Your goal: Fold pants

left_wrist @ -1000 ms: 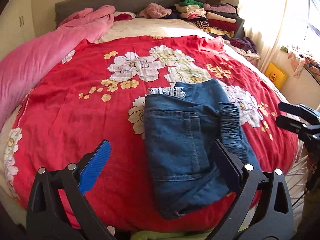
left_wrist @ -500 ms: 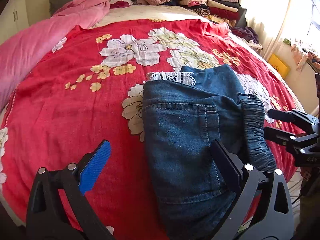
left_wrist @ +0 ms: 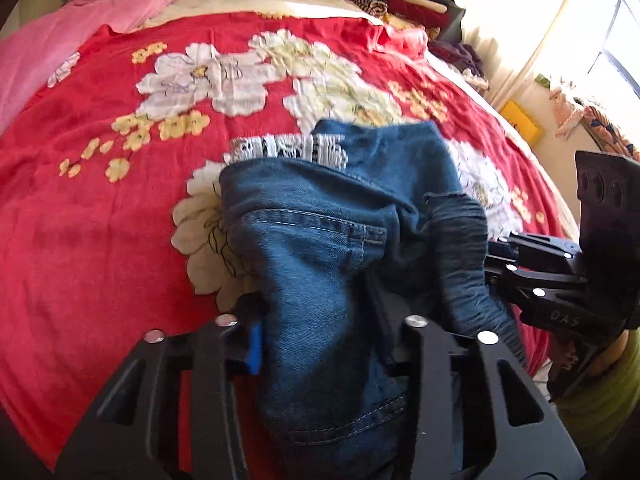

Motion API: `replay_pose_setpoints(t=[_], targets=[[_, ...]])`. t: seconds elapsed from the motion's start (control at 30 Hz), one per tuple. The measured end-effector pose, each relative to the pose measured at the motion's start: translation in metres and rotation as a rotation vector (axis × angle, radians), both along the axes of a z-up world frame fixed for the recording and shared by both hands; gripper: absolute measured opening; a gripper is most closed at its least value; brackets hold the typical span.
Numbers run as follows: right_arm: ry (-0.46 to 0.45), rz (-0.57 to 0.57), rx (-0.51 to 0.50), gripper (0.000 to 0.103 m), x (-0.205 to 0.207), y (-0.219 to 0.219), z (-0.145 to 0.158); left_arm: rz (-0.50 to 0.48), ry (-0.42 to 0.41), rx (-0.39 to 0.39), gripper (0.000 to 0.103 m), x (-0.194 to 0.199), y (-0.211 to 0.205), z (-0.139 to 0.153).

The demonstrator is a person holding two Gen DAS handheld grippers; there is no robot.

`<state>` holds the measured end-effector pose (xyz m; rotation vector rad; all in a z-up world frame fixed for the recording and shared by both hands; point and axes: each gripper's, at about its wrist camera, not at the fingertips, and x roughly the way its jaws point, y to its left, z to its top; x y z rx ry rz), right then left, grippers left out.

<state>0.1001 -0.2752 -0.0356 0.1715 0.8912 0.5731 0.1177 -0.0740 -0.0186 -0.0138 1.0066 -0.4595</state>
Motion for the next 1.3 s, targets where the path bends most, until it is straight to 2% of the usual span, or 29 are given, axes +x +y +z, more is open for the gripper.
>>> replay_pose_setpoints(t=[0.07, 0.13, 0.3, 0.43, 0.5, 0.6, 0.63, 0.67, 0.7, 0.87, 0.93, 1.03, 1.17, 1.3], targets=[[-0.069, 0.015, -0.013, 0.017, -0.002, 0.004, 0.019, -0.003, -0.043, -0.011, 0.019, -0.001, -0.002, 0.014], [-0.126, 0.009, -0.037, 0.017, 0.001, 0.006, 0.035, -0.005, -0.098, 0.017, 0.019, 0.002, -0.008, 0.027], [-0.208, -0.034, -0.079, 0.012, 0.02, 0.003, 0.062, 0.037, -0.169, 0.031, 0.019, 0.023, -0.012, 0.046], [-0.206, -0.087, -0.103, 0.012, 0.042, 0.0, 0.062, 0.045, -0.189, 0.066, 0.021, 0.043, -0.019, 0.048], [-0.19, -0.11, -0.152, 0.012, 0.052, 0.003, 0.052, 0.057, -0.184, 0.094, 0.028, 0.05, -0.021, 0.04], [-0.107, -0.156, -0.221, 0.016, 0.063, 0.002, 0.03, 0.066, -0.136, 0.154, 0.042, 0.055, -0.023, 0.022], [-0.09, -0.162, -0.23, 0.024, 0.063, 0.0, 0.023, 0.063, -0.139, 0.168, 0.044, 0.054, -0.024, 0.018], [-0.08, -0.162, -0.226, 0.038, 0.063, -0.001, 0.019, 0.059, -0.144, 0.179, 0.048, 0.052, -0.025, 0.016], [-0.073, -0.167, -0.23, 0.042, 0.062, -0.001, 0.015, 0.057, -0.145, 0.184, 0.051, 0.051, -0.026, 0.014], [-0.06, -0.184, -0.219, 0.05, 0.055, -0.009, 0.009, 0.059, -0.138, 0.182, 0.059, 0.051, -0.025, 0.012], [-0.067, -0.202, -0.212, 0.061, 0.051, -0.012, 0.013, 0.063, -0.137, 0.185, 0.062, 0.048, -0.025, 0.013], [-0.087, -0.213, -0.194, 0.068, 0.04, -0.017, 0.021, 0.064, -0.144, 0.178, 0.068, 0.045, -0.025, 0.015], [-0.131, -0.239, -0.181, 0.086, 0.024, -0.024, 0.035, 0.072, -0.158, 0.171, 0.079, 0.037, -0.023, 0.023], [-0.188, -0.263, -0.174, 0.094, 0.006, -0.029, 0.053, 0.089, -0.189, 0.166, 0.092, 0.022, -0.021, 0.036]])
